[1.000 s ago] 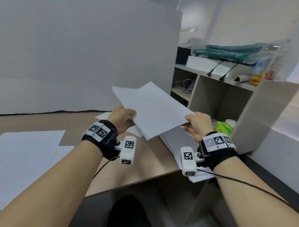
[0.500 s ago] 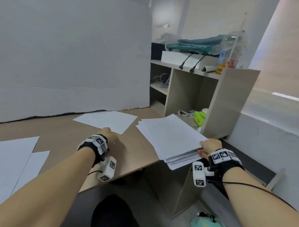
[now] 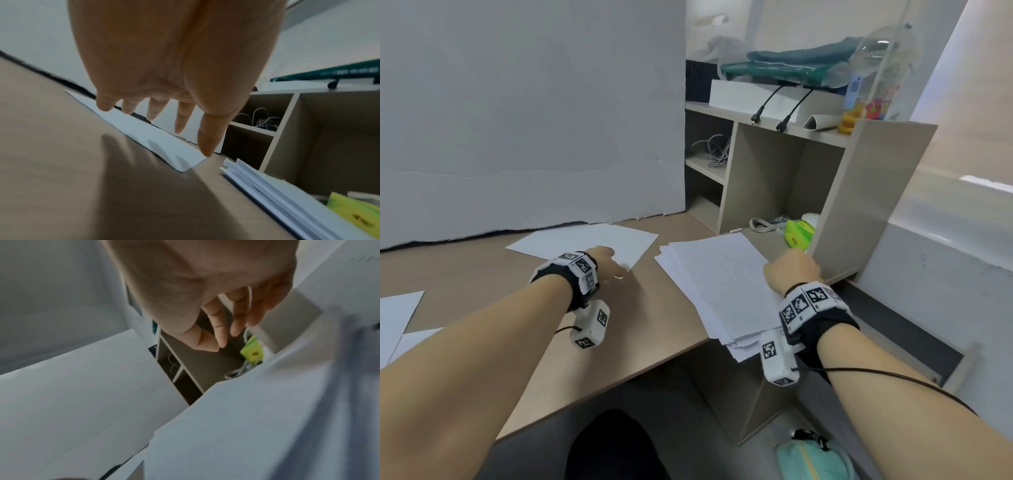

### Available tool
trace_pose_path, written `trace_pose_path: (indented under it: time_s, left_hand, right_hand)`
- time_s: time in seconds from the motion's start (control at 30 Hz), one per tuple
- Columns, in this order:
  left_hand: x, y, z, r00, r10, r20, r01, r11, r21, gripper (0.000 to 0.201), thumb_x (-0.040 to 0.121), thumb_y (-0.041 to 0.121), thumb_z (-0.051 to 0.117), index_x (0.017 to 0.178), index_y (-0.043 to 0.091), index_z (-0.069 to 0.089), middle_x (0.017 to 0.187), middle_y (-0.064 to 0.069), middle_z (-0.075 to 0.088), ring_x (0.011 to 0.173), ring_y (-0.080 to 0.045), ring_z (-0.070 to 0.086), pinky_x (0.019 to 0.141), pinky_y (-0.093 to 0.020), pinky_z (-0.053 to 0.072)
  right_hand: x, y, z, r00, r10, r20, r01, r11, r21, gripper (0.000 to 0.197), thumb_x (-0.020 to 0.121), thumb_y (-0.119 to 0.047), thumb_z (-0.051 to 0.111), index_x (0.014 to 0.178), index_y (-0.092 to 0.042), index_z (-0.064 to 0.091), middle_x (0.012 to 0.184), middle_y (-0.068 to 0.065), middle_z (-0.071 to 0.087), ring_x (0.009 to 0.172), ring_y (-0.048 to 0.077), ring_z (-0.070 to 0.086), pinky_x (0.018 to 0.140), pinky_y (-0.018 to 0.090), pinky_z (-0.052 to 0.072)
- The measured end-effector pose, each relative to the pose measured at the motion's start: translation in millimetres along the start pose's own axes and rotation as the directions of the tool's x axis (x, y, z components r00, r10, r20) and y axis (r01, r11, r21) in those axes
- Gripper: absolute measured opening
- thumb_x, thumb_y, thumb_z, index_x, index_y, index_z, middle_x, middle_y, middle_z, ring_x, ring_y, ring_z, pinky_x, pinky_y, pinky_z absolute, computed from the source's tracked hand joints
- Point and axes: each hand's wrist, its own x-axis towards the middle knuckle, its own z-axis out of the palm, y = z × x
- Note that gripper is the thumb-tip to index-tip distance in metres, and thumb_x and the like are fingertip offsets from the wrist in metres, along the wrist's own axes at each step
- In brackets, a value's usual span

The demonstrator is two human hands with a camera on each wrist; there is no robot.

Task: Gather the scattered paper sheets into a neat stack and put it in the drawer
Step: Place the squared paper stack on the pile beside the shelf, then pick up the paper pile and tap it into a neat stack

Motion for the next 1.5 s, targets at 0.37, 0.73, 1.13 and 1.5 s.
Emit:
trace_pose_path:
  time_s: [0.37,0.73,1.13,1.5]
  left_hand:
    - [-17,-15,0,0.964,0.173,0.202,-0.238,0.899,0.367,0.054,0.103,0.044,0.046,0.151,0.021,0.04,0.153,-0.003,0.046,0.137,-0.025,0.046,0.115,-0.037,0.034]
    - [-106,-159,-82,0.995,0.067,-0.073,-0.081,0.975,-0.206,0.031,0.098,0.018,0.062,0.129,0.014,0.063,0.111,-0.005,0.073,0.103,-0.02,0.07,0.075,-0.02,0.048]
    - [-192,-349,-94,0.767,-0.64,-0.051,0.641,0.758,0.118,0.082,0.093,0.067,0.05,0.15,0.009,0.039,0.154,-0.01,0.043,0.139,-0.027,0.044,0.112,-0.035,0.036]
    - [-143,-310,-80,0.894,-0.441,-0.077,0.442,0.897,0.0,0.089,0.091,0.053,0.066,0.158,0.014,0.024,0.16,-0.005,0.032,0.144,-0.023,0.035,0.112,-0.031,0.032]
  right_hand:
    - [-35,-142,61,0.83,-0.478,0.286,0.397,0.868,0.298,0.019,0.082,-0.009,0.055,0.065,-0.002,0.061,0.073,0.016,0.064,0.075,0.034,0.06,0.07,0.036,0.052]
    - [-92,-207,137,0.529,-0.51,0.679,0.732,0.679,-0.06,0.085,0.084,-0.055,0.061,0.152,-0.013,0.03,0.159,0.007,0.03,0.143,0.027,0.033,0.115,0.042,0.032]
    - [-159,-262,152,0.405,-0.552,0.729,0.843,0.535,-0.063,0.085,0.078,-0.057,0.064,0.147,-0.016,0.036,0.152,0.007,0.039,0.137,0.029,0.041,0.11,0.046,0.037]
    - [-196,-278,149,0.326,-0.588,0.74,0.856,0.516,0.033,0.072,0.088,-0.042,0.066,0.15,-0.02,0.036,0.154,0.003,0.037,0.136,0.024,0.043,0.109,0.037,0.038]
